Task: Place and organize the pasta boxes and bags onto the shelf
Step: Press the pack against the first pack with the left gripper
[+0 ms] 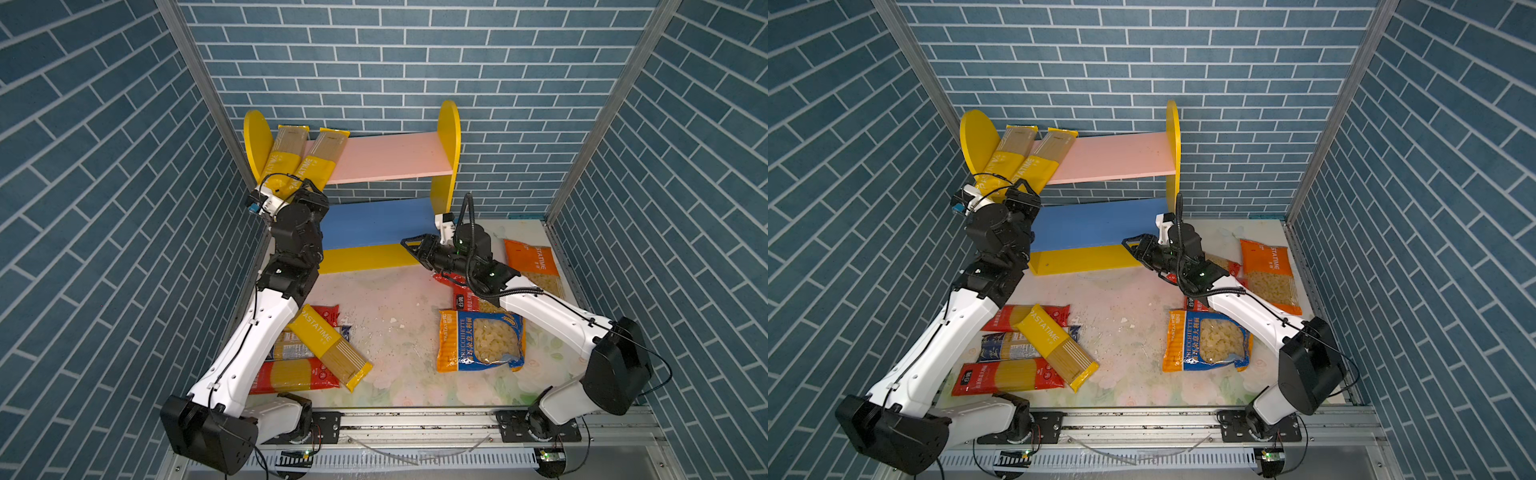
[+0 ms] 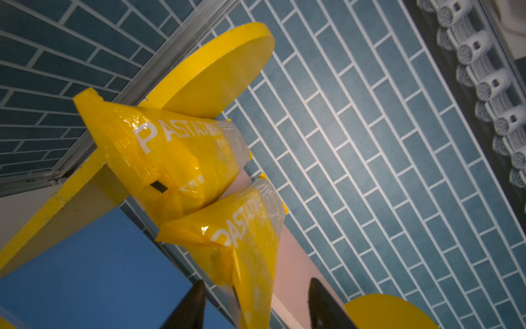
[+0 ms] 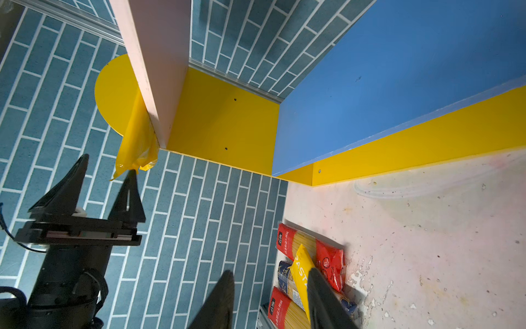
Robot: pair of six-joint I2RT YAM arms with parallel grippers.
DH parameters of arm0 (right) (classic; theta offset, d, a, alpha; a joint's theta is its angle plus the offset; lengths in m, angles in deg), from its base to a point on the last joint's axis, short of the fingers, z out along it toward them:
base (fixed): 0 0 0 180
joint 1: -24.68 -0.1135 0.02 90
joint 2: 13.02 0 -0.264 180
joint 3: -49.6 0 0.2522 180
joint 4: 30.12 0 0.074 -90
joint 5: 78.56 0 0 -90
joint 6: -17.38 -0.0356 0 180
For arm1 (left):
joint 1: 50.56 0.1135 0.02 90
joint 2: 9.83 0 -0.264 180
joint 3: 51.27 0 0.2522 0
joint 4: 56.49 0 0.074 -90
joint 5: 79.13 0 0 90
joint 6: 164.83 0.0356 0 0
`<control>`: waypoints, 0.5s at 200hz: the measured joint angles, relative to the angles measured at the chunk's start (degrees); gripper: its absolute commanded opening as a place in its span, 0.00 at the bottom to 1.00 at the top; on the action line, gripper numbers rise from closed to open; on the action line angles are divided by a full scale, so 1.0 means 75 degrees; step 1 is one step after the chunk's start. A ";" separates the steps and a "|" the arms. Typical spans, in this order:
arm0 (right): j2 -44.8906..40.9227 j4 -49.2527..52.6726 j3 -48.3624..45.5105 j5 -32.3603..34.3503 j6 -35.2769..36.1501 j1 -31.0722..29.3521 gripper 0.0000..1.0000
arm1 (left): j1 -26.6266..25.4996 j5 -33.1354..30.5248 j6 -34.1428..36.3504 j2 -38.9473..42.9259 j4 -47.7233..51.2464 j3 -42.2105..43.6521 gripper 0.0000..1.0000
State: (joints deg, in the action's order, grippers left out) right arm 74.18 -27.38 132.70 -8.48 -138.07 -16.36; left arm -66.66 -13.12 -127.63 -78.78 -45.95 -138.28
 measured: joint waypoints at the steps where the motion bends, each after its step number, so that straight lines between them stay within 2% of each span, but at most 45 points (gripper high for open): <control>1: 0.0000 0.0000 0.0000 -0.0003 0.0000 0.0000 0.43 | 0.0023 0.0061 0.0026 0.0017 0.0070 -0.0015 0.77; 27: 0.0000 0.0000 0.0000 -0.0052 0.0000 -0.0009 0.43 | 0.0376 0.1139 0.0152 0.0082 0.1527 -0.0659 0.91; 46: 0.0000 0.0000 0.0000 -0.0061 0.0003 -0.0020 0.43 | 0.0921 0.2273 0.0414 -0.0047 0.2707 -0.1513 0.95; 75: 0.0000 0.0000 0.0000 -0.0064 0.0003 -0.0064 0.43 | 0.2072 0.4007 0.0688 -0.0379 0.3567 -0.2259 1.00; 100: 0.0000 0.0017 0.0003 -0.0064 0.0003 -0.0117 0.43 | 0.2378 0.4852 0.0761 -0.0729 0.3824 -0.2311 0.99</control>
State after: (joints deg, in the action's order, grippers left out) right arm 74.18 -27.25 132.72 -8.96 -138.05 -17.23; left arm -48.82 23.27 -121.92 -84.24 -17.27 -155.62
